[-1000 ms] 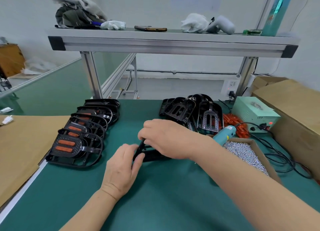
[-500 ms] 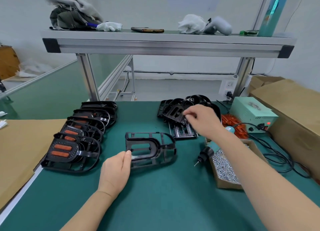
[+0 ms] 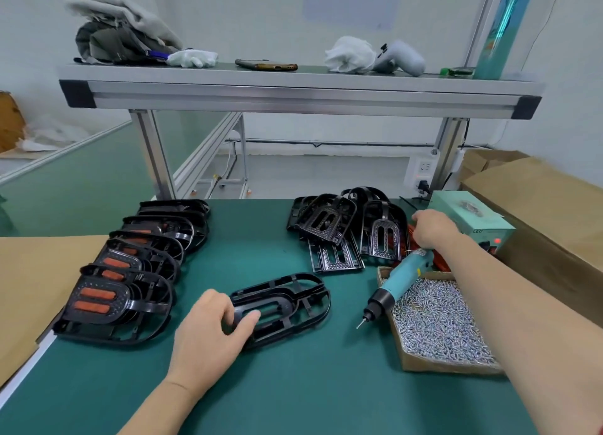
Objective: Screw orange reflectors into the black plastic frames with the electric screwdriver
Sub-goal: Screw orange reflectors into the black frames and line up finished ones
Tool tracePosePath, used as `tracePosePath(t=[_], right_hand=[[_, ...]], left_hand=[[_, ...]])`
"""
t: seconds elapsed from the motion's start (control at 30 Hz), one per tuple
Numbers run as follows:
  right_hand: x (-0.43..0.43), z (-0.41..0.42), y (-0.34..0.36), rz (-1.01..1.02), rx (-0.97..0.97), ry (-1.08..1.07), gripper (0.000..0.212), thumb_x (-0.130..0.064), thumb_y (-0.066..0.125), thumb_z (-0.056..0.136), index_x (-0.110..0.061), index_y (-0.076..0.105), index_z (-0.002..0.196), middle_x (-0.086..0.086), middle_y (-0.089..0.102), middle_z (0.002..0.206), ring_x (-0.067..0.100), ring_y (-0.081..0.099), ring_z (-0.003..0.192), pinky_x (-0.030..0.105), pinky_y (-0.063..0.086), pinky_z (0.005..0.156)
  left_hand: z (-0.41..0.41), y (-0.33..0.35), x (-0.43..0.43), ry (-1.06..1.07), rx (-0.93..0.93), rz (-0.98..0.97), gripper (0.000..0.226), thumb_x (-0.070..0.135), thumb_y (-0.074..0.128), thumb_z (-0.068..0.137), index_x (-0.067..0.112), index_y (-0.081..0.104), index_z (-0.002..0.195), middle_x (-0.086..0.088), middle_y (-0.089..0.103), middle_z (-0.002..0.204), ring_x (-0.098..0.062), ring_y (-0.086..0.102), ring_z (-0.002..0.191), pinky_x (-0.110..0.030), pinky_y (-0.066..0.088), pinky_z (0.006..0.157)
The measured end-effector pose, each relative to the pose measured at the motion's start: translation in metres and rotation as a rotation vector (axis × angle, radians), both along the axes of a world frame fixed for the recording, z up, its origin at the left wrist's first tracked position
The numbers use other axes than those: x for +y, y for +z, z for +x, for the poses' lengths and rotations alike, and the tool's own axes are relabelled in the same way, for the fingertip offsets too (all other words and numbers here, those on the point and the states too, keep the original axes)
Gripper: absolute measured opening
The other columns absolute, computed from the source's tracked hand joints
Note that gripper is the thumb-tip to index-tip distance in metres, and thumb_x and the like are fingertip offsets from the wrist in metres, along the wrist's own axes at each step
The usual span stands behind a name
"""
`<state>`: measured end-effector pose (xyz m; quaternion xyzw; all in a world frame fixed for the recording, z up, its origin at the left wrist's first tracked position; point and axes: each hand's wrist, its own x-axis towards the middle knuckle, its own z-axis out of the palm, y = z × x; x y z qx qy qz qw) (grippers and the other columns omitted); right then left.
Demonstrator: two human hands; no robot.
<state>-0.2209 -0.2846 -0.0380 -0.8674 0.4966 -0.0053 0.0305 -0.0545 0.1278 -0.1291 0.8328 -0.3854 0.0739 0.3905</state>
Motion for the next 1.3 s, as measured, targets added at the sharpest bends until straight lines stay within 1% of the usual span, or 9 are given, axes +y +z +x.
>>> tracePosePath(t=[0.07,0.1,0.2,0.37,0.47,0.57,0.73,0.93,1.3], right_hand=[[-0.005,0.003,-0.001,0.039,0.065,0.016,0.04,-0.007,0.047,0.092,-0.009,0.054,0.132,0.015,0.06,0.131,0.034,0.059,0.115,0.038,0.051,0.088],[-0.007,0.005,-0.002,0.06,0.094,0.028,0.043,-0.007,0.046,0.092,-0.008,0.051,0.135,0.016,0.059,0.134,0.034,0.058,0.117,0.038,0.051,0.091],[-0.01,0.007,-0.005,0.132,0.158,0.051,0.055,-0.009,0.043,0.092,-0.008,0.041,0.147,0.015,0.053,0.145,0.032,0.054,0.127,0.038,0.048,0.102],[-0.014,0.009,-0.005,0.191,0.203,0.069,0.062,-0.011,0.044,0.094,-0.011,0.03,0.155,0.012,0.048,0.151,0.031,0.051,0.131,0.037,0.045,0.105],[-0.018,0.005,-0.006,0.15,0.204,0.081,0.066,-0.014,0.054,0.089,-0.021,0.037,0.152,0.008,0.057,0.141,0.03,0.057,0.12,0.037,0.051,0.095],[-0.021,0.002,-0.005,0.064,0.224,0.081,0.066,-0.013,0.058,0.085,-0.025,0.043,0.148,0.008,0.058,0.139,0.031,0.058,0.119,0.041,0.052,0.097],[-0.019,-0.002,-0.003,-0.002,0.236,0.099,0.059,-0.008,0.052,0.087,-0.021,0.048,0.144,0.01,0.057,0.141,0.032,0.057,0.122,0.039,0.051,0.097],[-0.013,-0.014,0.0,-0.119,0.123,0.033,0.019,-0.007,0.054,0.084,-0.011,0.07,0.093,0.011,0.071,0.098,0.031,0.064,0.088,0.041,0.059,0.081],[0.001,-0.022,0.009,-0.17,-0.149,-0.183,0.026,-0.007,0.052,0.091,-0.007,0.065,0.114,0.019,0.066,0.112,0.038,0.062,0.106,0.038,0.051,0.079]], left_hand=[[0.0,-0.001,-0.001,-0.063,-0.051,0.011,0.041,0.068,0.061,0.072,0.033,0.053,0.092,0.022,0.046,0.107,-0.003,0.049,0.102,-0.023,0.041,0.085],[0.001,-0.003,-0.002,-0.091,-0.021,0.065,0.059,0.073,0.06,0.07,0.034,0.055,0.114,0.015,0.042,0.13,-0.011,0.044,0.121,-0.026,0.037,0.1],[0.002,-0.007,-0.003,-0.132,0.088,0.257,0.096,0.089,0.048,0.066,0.047,0.027,0.15,0.005,0.01,0.165,-0.017,0.017,0.149,-0.037,0.019,0.121],[0.006,-0.006,-0.006,-0.191,0.035,0.333,0.101,0.097,0.031,0.068,0.043,0.025,0.153,0.014,0.02,0.162,-0.006,0.011,0.151,-0.035,0.008,0.125],[0.005,-0.002,-0.006,-0.241,-0.03,0.285,0.101,0.096,0.034,0.069,0.034,0.036,0.15,0.044,0.022,0.143,0.017,0.022,0.133,-0.033,0.019,0.123],[0.005,0.001,-0.006,-0.274,-0.038,0.296,0.1,0.095,0.036,0.069,0.035,0.035,0.149,0.055,0.012,0.132,0.031,0.01,0.125,-0.027,0.013,0.122],[0.008,-0.002,-0.005,-0.286,-0.035,0.355,0.105,0.098,0.033,0.067,0.038,0.026,0.153,0.042,0.01,0.144,0.021,0.005,0.137,-0.021,0.0,0.121],[0.01,-0.006,-0.005,-0.297,-0.051,0.369,0.106,0.099,0.03,0.067,0.039,0.024,0.154,0.036,0.017,0.149,0.016,0.004,0.143,-0.024,0.001,0.122],[0.009,-0.006,-0.005,-0.334,-0.024,0.377,0.108,0.099,0.031,0.066,0.038,0.024,0.154,0.031,0.019,0.152,0.011,0.01,0.145,-0.022,0.004,0.122]])
